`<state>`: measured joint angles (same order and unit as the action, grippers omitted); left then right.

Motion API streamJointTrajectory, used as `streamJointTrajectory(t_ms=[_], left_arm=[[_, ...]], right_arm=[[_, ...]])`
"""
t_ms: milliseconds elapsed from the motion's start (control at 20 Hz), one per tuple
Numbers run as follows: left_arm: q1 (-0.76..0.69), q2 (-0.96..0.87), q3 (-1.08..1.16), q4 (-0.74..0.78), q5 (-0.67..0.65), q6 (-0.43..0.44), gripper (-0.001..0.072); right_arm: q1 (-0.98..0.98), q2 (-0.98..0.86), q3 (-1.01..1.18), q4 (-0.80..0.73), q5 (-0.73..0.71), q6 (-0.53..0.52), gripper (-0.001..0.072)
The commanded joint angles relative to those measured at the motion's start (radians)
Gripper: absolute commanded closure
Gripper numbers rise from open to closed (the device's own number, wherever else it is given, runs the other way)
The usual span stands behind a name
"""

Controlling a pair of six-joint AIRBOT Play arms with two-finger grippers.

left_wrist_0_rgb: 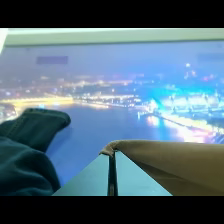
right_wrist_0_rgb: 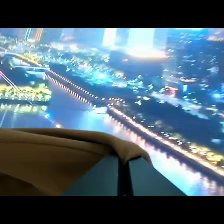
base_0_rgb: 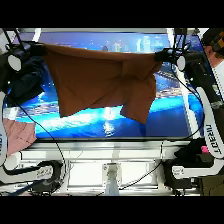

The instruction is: Fold the clothes and pants, and hang the long-sleeved shirts on hangers.

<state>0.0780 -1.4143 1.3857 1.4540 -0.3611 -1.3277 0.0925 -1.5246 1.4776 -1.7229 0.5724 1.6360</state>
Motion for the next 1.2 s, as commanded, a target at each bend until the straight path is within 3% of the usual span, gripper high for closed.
streamJointTrajectory(t_ms=[0,300,350,400,450,500,550,700,900,950,1000,1050,1100,1150], left_arm=[[-0.017,-0.066,0.0,0.0,0.017,0.0,0.0691],[-0.043,-0.169,0.0,0.001,0.018,0.0,0.069],[-0.043,-0.18,0.0,0.001,0.018,0.0,0.0688],[-0.043,-0.185,0.0,0.001,0.017,0.0,0.0645],[-0.043,-0.187,0.0,0.001,0.018,0.0,0.0431],[-0.043,-0.186,0.0,0.002,0.021,0.0,0.0161],[-0.043,-0.184,0.0,0.002,0.021,0.0,-0.0013],[-0.042,-0.146,0.0,0.002,0.003,0.0,-0.0008],[-0.026,-0.019,0.0,0.013,-0.045,0.0,0.0031],[-0.019,0.021,0.0,0.013,-0.059,0.001,0.0184],[-0.013,0.059,0.0,0.013,-0.072,0.008,0.0273],[-0.007,0.095,0.0,0.012,-0.078,0.008,0.0293],[-0.005,0.134,0.0,0.013,-0.08,0.008,0.0371],[-0.002,0.164,0.0,0.012,-0.082,0.008,0.0452]], right_arm=[[0.001,-0.071,-0.001,0.002,-0.063,0.006,0.0698],[0.001,-0.14,0.0,0.001,-0.238,0.006,0.0697],[0.001,-0.144,0.0,0.001,-0.256,0.006,0.0679],[0.001,-0.144,0.0,0.0,-0.266,0.005,0.0608],[0.001,-0.144,0.0,-0.002,-0.279,0.005,0.0433],[0.001,-0.144,0.004,-0.002,-0.277,0.004,0.0278],[0.0,-0.14,0.004,-0.003,-0.275,0.0,0.0253],[-0.026,-0.096,0.004,-0.006,-0.197,-0.003,0.0256],[-0.167,0.014,0.003,-0.008,0.086,-0.007,0.0265],[-0.209,0.037,0.003,-0.004,0.162,-0.009,0.0265],[-0.253,0.059,0.003,0.017,0.248,-0.04,0.0268],[-0.289,0.072,0.003,0.061,0.326,-0.096,0.0336],[-0.323,0.081,0.002,0.136,0.409,-0.179,0.0401],[-0.348,0.083,0.0,0.227,0.489,-0.264,0.0401]])
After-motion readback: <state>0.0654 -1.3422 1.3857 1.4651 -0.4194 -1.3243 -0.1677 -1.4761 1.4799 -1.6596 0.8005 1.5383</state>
